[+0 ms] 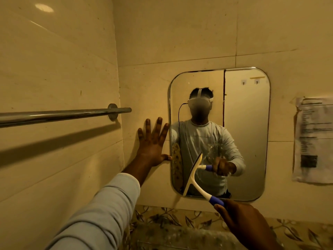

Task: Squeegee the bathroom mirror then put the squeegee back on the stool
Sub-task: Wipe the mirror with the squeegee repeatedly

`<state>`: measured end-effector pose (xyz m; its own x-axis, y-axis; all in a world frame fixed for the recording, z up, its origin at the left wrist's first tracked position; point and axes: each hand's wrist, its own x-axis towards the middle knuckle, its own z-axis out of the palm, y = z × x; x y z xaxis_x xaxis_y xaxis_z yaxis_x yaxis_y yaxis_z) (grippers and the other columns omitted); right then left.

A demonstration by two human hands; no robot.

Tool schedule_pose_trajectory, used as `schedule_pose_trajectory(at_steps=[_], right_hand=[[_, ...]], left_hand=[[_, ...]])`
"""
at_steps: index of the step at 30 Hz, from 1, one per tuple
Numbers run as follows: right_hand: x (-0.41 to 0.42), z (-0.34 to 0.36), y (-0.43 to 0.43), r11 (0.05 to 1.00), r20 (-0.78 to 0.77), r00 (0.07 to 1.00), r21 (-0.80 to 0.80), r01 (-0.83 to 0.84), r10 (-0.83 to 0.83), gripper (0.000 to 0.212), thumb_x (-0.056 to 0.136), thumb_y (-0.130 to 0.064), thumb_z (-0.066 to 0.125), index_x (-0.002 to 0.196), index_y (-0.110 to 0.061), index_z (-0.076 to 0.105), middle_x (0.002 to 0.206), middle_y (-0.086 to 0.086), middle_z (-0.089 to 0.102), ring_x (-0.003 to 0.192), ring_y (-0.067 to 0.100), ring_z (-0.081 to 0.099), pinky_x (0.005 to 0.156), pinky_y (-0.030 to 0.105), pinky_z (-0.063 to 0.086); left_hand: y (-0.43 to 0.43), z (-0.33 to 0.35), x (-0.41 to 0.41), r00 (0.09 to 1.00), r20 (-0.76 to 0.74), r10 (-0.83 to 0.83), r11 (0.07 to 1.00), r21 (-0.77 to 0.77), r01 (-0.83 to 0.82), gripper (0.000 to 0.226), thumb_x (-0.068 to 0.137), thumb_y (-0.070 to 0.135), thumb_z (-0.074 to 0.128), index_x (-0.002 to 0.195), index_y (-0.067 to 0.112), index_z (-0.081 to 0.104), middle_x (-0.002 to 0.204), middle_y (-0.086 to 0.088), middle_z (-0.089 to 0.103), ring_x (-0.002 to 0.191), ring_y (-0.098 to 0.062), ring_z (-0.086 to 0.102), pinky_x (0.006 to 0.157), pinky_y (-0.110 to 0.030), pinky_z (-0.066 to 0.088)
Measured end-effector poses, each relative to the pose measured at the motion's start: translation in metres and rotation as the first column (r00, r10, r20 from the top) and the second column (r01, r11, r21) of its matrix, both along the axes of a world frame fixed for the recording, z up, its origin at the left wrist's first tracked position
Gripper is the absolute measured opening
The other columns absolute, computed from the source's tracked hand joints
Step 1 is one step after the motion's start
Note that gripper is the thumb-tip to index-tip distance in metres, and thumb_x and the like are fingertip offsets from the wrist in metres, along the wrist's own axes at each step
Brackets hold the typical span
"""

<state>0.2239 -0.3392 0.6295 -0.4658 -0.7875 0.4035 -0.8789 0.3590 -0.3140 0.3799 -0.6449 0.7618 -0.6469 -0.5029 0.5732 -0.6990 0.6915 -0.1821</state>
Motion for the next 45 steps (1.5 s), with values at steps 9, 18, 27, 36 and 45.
schedule_pose_trajectory(at_steps=[9,18,27,36,45], right_hand=[[0.009,0.015,0.015,0.996,0.169,0.982,-0.008,-0.088,0.089,0.052,0.091,-0.071,0.037,0.133,-0.047,0.056,0.095,-0.02,0.071,0.083,0.001,0.064,0.072,0.02,0.05],[0.034,0.016,0.014,0.901,0.214,0.942,-0.406,-0.155,0.259,0.029,0.097,-0.043,0.058,0.122,-0.034,0.068,0.079,-0.022,0.07,0.07,0.004,0.068,0.057,0.016,0.046],[0.03,-0.002,0.004,0.873,0.297,0.937,-0.487,-0.016,0.183,0.034,0.093,-0.04,0.065,0.126,-0.034,0.069,0.077,-0.022,0.07,0.078,-0.003,0.067,0.062,0.01,0.048],[0.018,-0.026,0.027,0.832,0.424,0.901,-0.53,0.166,0.09,0.066,0.057,-0.105,0.017,0.105,-0.071,0.048,0.083,-0.041,0.065,0.081,-0.011,0.065,0.063,0.01,0.05],[0.032,-0.007,0.027,0.604,0.517,0.781,-0.762,0.233,0.351,0.029,0.086,-0.054,0.064,0.11,-0.038,0.072,0.069,-0.004,0.072,0.064,0.009,0.068,0.057,0.016,0.052]], left_hand=[[0.001,0.001,0.001,1.0,0.0,-0.012,0.999,0.03,0.012,0.146,0.074,0.088,0.066,0.154,0.032,-0.043,0.161,-0.004,-0.053,0.146,-0.048,-0.046,0.121,-0.077,-0.007],[0.003,0.002,0.002,1.0,0.004,-0.012,0.999,0.036,0.012,0.146,0.073,0.087,0.067,0.156,0.032,-0.04,0.161,-0.003,-0.052,0.147,-0.048,-0.044,0.123,-0.076,-0.004],[0.002,0.002,0.001,1.0,0.005,-0.011,0.999,0.04,0.011,0.147,0.071,0.089,0.066,0.157,0.03,-0.037,0.162,-0.005,-0.05,0.147,-0.048,-0.044,0.122,-0.076,-0.006],[0.003,0.003,0.002,1.0,0.024,-0.018,0.999,0.046,0.017,0.146,0.071,0.092,0.062,0.159,0.028,-0.034,0.162,-0.007,-0.05,0.147,-0.048,-0.045,0.122,-0.076,-0.007],[0.0,0.001,0.003,0.999,0.023,-0.029,0.999,0.028,0.029,0.148,0.068,0.091,0.066,0.163,0.026,-0.027,0.168,-0.008,-0.041,0.15,-0.048,-0.041,0.118,-0.076,-0.008]])
